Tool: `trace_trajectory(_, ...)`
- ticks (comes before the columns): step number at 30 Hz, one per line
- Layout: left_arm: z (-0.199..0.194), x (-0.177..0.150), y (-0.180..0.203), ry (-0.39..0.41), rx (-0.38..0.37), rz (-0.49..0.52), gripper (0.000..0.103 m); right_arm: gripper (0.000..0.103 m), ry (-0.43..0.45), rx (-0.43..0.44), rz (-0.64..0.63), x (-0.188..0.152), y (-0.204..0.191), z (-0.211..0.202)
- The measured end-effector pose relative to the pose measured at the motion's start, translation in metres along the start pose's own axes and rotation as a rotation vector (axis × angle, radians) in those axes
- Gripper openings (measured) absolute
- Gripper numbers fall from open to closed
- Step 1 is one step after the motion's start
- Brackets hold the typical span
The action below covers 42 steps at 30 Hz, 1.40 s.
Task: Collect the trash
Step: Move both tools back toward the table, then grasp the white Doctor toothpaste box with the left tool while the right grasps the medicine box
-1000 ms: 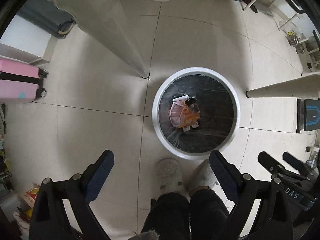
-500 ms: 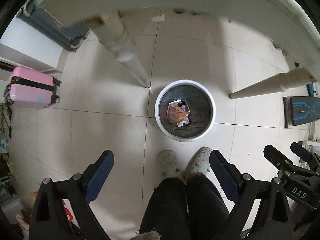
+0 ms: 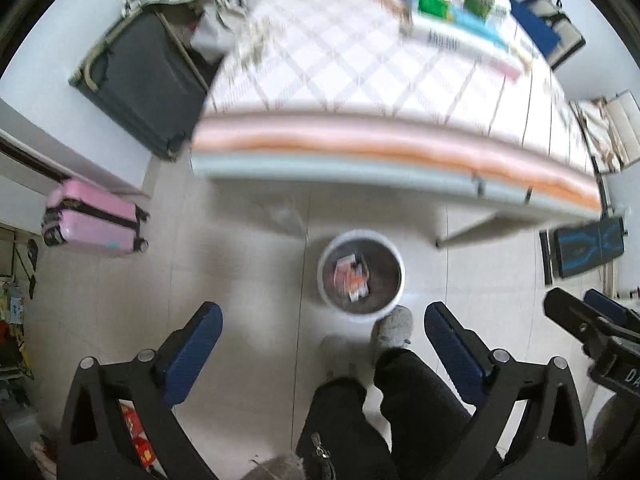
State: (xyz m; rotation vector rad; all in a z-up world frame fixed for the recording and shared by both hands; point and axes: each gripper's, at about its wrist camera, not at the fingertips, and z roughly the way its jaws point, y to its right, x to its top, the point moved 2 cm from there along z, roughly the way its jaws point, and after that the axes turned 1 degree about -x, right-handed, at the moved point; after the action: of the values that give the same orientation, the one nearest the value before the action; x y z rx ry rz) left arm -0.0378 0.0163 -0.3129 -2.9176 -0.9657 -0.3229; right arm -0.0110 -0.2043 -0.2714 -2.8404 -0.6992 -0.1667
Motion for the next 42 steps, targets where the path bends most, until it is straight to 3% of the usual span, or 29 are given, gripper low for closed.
trace_trajectory(4, -0.005, 0.052, 0.012, 0.023, 0.007, -0.047, 0.103, 0.101, 0.051, -0.044, -0.009, 0.056, 0.01, -0.029)
trace_trajectory(10, 0.009, 0.131, 0.037, -0.012, -0.028, -0.181, 0.103, 0.101, 0.066, -0.123, 0.096, 0.155, 0.075, -0.027)
trace_trajectory(17, 0.071, 0.243, 0.089, -0.168, -0.146, -0.473, 0.103, 0.101, 0.02, -0.169, 0.244, 0.283, 0.166, 0.031)
trace_trajectory(22, 0.125, 0.288, 0.127, -0.306, -0.266, -0.713, 0.103, 0.101, -0.018, -0.124, 0.312, 0.363, 0.207, 0.065)
trace_trajectory(26, 0.154, 0.31, 0.152, -0.341, -0.316, -0.82, 0.102, 0.101, -0.018, -0.123, 0.306, 0.401, 0.225, 0.078)
trace_trajectory(27, 0.158, 0.312, 0.155, -0.343, -0.322, -0.843, 0.099, 0.101, -0.025, -0.122, 0.315, 0.412, 0.23, 0.083)
trace_trajectory(29, 0.164, 0.316, 0.161, -0.345, -0.314, -0.873, 0.081, 0.101, -0.034, -0.106, 0.331, 0.428, 0.236, 0.091)
trace_trajectory(31, 0.164, 0.317, 0.165, -0.339, -0.283, -0.84, 0.066, 0.101, -0.036, -0.099, 0.341, 0.439, 0.237, 0.097)
trace_trajectory(34, 0.158, 0.316, 0.167, -0.33, -0.202, -0.658, 0.065, 0.101, -0.04, -0.082, 0.362, 0.458, 0.231, 0.11)
trace_trajectory(37, 0.151, 0.305, 0.166, -0.321, -0.041, -0.335, 0.062, 0.101, -0.052, -0.091, 0.374, 0.474, 0.22, 0.128)
trace_trajectory(39, 0.153, 0.295, 0.162, -0.327, 0.025, -0.184, 0.062, 0.101, -0.06, -0.112, 0.367, 0.479, 0.214, 0.14)
trace_trajectory(41, 0.156, 0.283, 0.148, -0.343, 0.076, -0.121, 0.063, 0.096, -0.077, -0.145, 0.334, 0.481, 0.207, 0.152)
trace_trajectory(42, 0.155, 0.28, 0.14, -0.335, 0.066, -0.134, 0.064, 0.093, -0.058, -0.161, 0.307, 0.481, 0.204, 0.151)
